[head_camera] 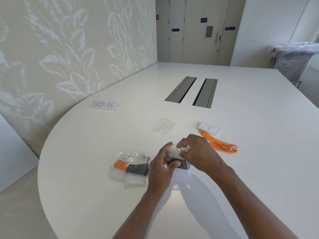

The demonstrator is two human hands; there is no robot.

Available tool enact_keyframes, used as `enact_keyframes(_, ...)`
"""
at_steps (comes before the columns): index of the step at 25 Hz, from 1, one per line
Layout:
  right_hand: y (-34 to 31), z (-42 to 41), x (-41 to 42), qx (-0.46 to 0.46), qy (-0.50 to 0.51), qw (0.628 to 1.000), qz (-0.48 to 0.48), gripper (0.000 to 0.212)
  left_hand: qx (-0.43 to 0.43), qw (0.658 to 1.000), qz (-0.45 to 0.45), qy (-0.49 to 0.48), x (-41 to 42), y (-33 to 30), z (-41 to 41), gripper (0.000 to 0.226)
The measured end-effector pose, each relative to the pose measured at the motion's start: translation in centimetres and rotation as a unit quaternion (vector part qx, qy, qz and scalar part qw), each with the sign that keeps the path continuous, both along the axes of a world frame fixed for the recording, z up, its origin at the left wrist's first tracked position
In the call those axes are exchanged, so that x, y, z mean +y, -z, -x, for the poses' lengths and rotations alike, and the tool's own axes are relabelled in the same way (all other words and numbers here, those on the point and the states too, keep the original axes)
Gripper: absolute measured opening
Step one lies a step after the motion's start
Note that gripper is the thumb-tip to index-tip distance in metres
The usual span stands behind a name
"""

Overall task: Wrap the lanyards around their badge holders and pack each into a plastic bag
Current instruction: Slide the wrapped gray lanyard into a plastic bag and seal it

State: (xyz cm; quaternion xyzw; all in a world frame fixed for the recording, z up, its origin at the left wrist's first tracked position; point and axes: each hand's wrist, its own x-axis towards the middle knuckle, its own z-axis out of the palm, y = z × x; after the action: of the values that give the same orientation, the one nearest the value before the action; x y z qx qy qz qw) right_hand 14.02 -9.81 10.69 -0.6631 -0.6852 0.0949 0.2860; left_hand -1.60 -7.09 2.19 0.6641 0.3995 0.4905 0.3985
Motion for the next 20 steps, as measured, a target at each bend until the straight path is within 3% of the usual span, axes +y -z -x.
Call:
enact_keyframes(6,-0.5,0.3,0.1,-0.018,-0.023,1.000,0.007,0.021,0.002,1.000,-0.020,-0.007,0.1,0.1,0.0,0.067)
enact_keyframes(13,0.5,0.4,-0.8,0.076,-0.010,0.997,-0.010,0.014,-0.076,0.997,0.007,0.016,0.1,-0.3,0.0,0.035)
enact_keyframes(20,1.2,1.0,-1.2,0.131,0.021,0.988,-0.072,0.002,-0.138,0.990,0.011,0.015,0.2,-0.9,-0.5,0.032)
